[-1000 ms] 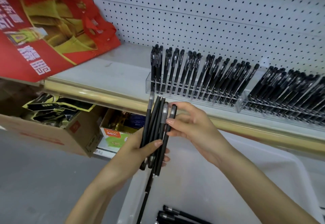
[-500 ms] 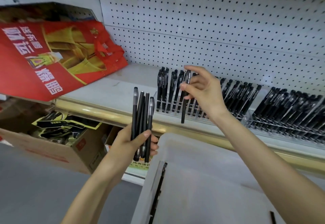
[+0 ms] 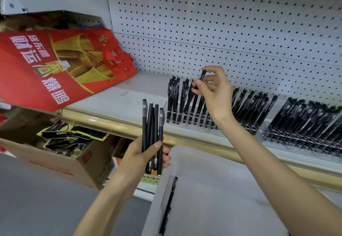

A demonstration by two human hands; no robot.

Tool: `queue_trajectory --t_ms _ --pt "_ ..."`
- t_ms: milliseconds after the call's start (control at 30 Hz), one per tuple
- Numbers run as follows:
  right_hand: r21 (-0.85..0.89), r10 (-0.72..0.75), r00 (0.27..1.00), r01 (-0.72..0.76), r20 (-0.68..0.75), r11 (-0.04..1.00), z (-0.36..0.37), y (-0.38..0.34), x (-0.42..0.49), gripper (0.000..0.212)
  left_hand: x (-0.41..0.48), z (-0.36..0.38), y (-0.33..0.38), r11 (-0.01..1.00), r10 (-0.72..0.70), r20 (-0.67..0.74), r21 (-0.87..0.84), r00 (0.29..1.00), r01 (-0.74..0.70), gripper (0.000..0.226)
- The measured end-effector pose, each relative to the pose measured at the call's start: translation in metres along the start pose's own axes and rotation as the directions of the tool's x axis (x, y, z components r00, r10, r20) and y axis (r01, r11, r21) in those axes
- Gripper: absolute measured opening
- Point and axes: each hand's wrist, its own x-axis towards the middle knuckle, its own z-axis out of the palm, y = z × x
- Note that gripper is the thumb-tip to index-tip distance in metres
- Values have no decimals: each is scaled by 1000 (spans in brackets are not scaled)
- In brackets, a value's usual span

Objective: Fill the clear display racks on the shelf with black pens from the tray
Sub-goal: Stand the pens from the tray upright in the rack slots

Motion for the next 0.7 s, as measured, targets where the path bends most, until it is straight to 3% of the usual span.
queue_trajectory --t_ms 200,433,500,567,700 --pt "-48 -13 1000 14 3 999 -2 6 4 26 -1 -1 -4 1000 -11 -5 0 1000 11 15" --pt "-224 -21 997 37 75 974 -6 10 -3 31 -1 -1 -8 1000 -18 15 10 1000 17 15" --pt "-431 -82 989 128 124 893 -7 16 -7 41 -1 -2 -9 1000 -20 19 18 1000 20 15" --pt "-607 -197 962 271 187 747 -7 19 -10 40 -2 -2 -9 1000 -13 22 24 1000 12 15" --pt "-677 -345 907 412 242 610 -7 22 -10 35 -5 -6 -8 1000 1 -2 7 1000 0 15"
